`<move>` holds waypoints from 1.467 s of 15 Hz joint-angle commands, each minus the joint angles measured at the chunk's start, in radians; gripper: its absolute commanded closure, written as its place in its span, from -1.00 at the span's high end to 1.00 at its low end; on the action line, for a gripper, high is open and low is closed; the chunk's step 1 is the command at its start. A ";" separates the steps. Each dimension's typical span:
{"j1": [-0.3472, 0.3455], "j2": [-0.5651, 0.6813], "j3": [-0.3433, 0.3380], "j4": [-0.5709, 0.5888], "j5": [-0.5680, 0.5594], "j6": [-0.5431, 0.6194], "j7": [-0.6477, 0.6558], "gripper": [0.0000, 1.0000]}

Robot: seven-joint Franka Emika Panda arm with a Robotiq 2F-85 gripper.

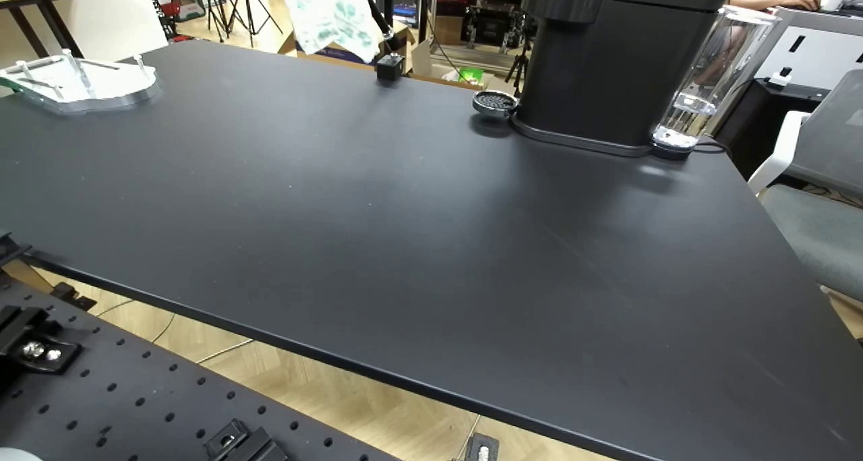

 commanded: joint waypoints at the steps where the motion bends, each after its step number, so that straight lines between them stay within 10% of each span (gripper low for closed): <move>1: -0.002 -0.018 0.003 -0.040 -0.004 0.051 -0.042 -1.00; 2: -0.001 -0.021 0.004 -0.047 0.000 0.058 -0.057 -1.00; 3: -0.001 -0.022 0.005 -0.052 0.001 0.063 -0.072 -0.48; 14: -0.001 -0.102 0.013 -0.105 -0.006 0.071 -0.151 0.90; 22: -0.002 -0.139 0.024 -0.130 0.000 0.055 -0.167 1.00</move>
